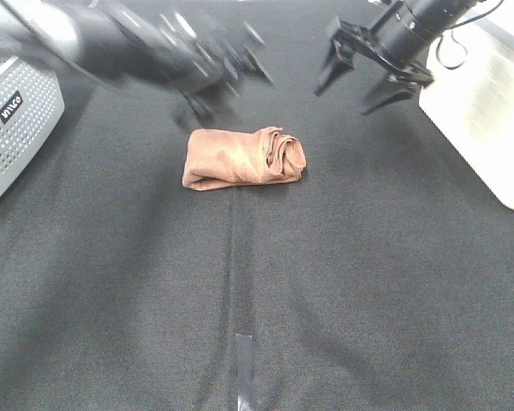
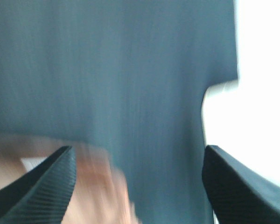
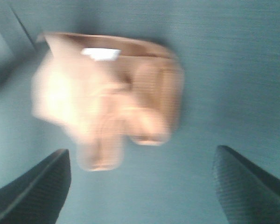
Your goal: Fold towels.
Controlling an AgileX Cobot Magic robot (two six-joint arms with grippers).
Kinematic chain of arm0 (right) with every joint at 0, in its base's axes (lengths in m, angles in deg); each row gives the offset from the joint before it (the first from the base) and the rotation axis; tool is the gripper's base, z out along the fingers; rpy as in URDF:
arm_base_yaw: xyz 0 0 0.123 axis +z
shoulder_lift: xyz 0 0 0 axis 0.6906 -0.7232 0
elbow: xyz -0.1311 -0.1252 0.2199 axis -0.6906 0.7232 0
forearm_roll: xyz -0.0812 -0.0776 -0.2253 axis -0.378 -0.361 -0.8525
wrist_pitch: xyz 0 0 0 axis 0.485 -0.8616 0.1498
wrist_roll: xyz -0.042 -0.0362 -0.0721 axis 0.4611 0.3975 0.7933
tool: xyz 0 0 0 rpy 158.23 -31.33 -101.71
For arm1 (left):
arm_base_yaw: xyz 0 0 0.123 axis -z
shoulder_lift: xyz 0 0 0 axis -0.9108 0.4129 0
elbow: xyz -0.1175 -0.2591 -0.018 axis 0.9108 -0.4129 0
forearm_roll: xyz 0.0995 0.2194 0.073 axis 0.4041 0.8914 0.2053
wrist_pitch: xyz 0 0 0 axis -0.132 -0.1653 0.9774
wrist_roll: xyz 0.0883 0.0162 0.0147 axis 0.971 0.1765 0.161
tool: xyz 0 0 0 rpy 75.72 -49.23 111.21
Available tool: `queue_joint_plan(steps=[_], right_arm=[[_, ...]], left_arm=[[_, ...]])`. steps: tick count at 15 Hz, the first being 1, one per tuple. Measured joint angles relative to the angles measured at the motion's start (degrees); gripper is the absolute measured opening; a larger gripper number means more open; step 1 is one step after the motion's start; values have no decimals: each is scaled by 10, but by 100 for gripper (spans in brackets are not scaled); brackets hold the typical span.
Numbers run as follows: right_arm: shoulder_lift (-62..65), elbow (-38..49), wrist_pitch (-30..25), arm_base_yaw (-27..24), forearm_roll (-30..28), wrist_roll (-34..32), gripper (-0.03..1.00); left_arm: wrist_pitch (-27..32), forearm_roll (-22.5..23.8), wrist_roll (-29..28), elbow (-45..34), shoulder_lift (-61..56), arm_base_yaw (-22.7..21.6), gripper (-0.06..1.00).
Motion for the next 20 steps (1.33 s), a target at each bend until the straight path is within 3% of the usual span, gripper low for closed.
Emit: queue_joint_plan(steps=[2,4,9,14,20], right_arm=[[-1,0,3,9,69,32,78],[-13,-1,18,38,97,51,78],[-62,-1,75,114,135,90,78],[-113,-1,89,80,142,91,78],[-120,-2,95,7,88,90,78]], left_arm=[[-1,0,44,0,-23,-42,72],[9,0,59,0,-36,-72,72],[40,17,69,0,-35,-87,72],[64,38,69,0,-35,-87,72],[127,88,69,0,-37,-87,72]])
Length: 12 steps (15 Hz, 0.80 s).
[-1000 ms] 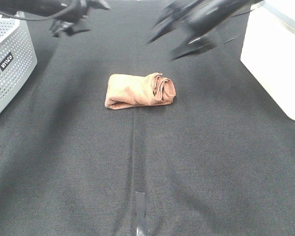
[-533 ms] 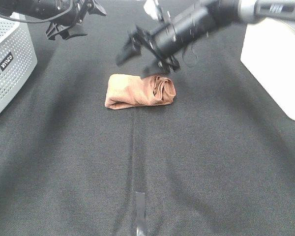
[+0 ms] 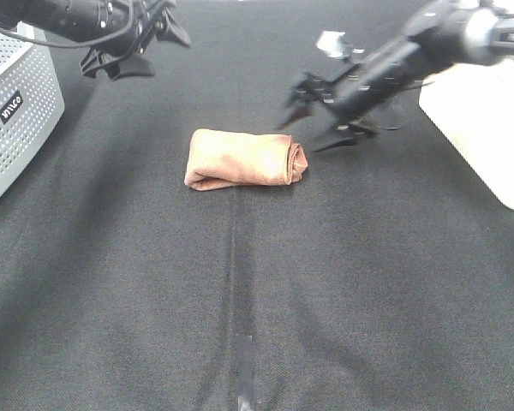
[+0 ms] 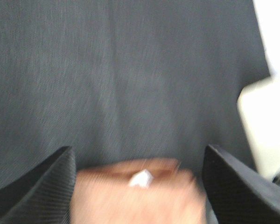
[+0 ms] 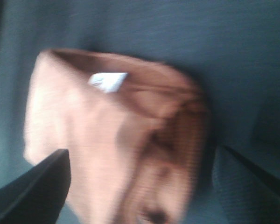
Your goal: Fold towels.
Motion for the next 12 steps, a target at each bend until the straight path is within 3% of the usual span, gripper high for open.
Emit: queue_joint_plan(steps=[4,7,10,12], right_arm=[[45,0,-50,-6,-28,-1,78],[113,0,-135,-6,-81,-11,78],[168,0,-148,-6,-130,-50,78],[214,1,-148,-6,-178,-75,78]], left_arm=[[105,154,1,0,-52,0,72],[214,215,1,0,-130,0,72],[252,256,-36,-3,-201,0,72],[269,324,-77,-14,-250,1,72]])
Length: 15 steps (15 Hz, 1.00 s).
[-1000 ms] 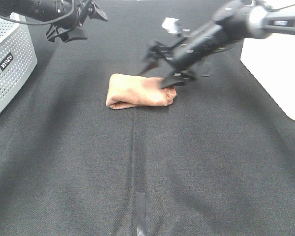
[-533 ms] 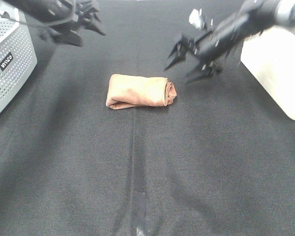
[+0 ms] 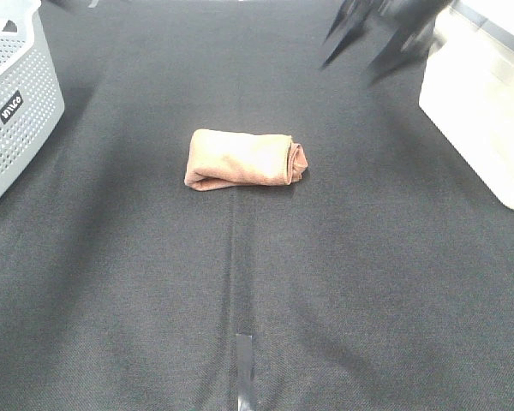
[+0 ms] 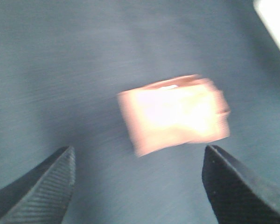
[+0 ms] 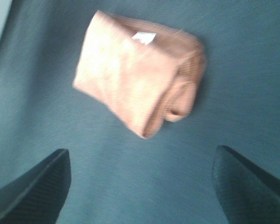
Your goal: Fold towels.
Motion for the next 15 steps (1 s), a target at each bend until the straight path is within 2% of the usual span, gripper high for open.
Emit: queue_joint_plan(steps=[3,5,10,11,15], right_arm=[[98,50,-1,0,-73,-36,78],[175,108,-1,0,-87,-41,78],[396,305,-2,0,-96,-47,78],[475,374,-2,0,-97,-49,78],[677,561,-2,0,-99,-49,78]], left_arm=[[54,99,-41,-49,-89,0,72],[74,130,-49,-104,-152,0,72],[82,148,-49,-316,-378,0,72],[83,148,-49,-391,-459,0,72],[86,148,-46,-572,-708,0,72]])
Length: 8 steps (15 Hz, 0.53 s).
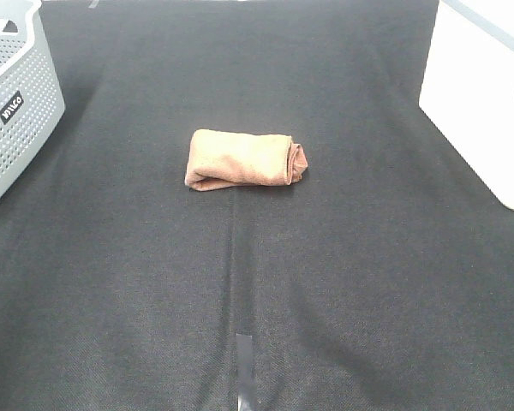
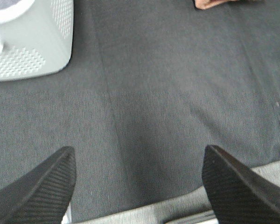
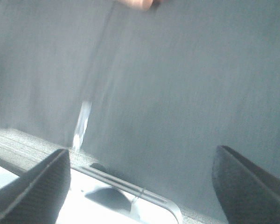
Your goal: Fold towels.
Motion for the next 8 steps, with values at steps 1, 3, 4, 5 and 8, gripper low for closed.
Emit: queue_joint_plan(steps=[1,3,4,5,8], right_arm=[[62,45,-1,0,0,0,78],[187,118,-2,0,-10,0,78],[249,147,-2,0,-21,0,78],[315,174,-2,0,-31,-2,78],[477,229,1,0,-70,-21,78]], left_arm=[[2,0,6,-33,-60,0,72],[4,-8,31,-89,-174,0,72],[6,-20,53,-109,-226,0,72],[6,-37,73,-123,-265,0,72],[7,-73,121,-153,-337,0,72]])
